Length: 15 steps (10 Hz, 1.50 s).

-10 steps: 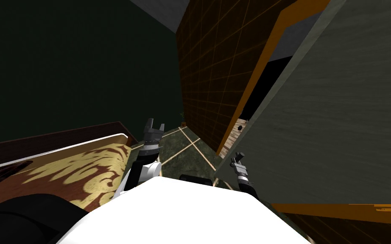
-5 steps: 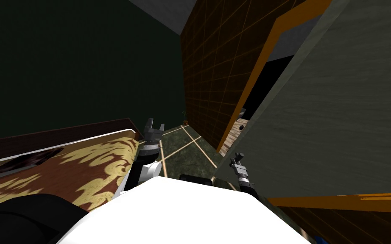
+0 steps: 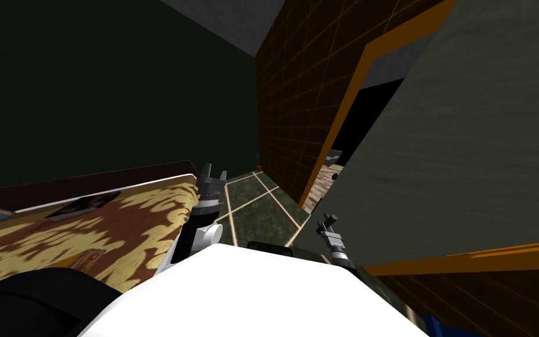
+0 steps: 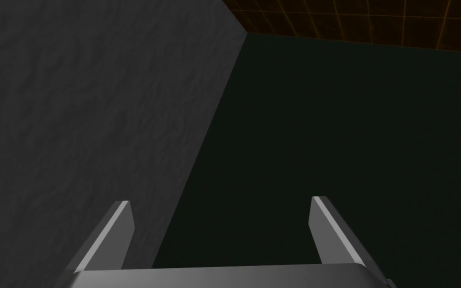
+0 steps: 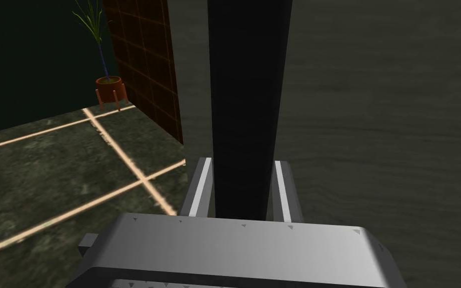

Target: Pull the door open

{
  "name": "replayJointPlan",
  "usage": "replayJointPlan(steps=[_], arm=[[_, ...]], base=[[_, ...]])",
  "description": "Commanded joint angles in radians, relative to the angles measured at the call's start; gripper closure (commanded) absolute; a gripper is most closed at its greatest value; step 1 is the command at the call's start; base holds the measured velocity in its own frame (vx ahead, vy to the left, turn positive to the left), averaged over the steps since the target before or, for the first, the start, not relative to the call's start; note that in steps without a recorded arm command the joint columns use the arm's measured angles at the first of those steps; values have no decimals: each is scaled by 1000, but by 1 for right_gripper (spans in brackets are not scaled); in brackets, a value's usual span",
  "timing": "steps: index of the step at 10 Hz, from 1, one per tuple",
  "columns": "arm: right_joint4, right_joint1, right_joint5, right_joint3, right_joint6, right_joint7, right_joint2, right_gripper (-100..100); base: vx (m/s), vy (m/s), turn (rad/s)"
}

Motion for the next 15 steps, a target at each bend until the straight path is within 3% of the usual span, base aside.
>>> replayJointPlan(steps=[1,9,10,15], arm=[[0,0,0,0,0,0,0,100],[41,56,50,86,-137,-94,-71,100],[32,50,46,79,-124,-86,-67,100],[70,33,59,104,-152,-116,-77,100]], base=[[-90,-19,18],[-197,-56,117],[-101,-16,19],[-183,-51,129]])
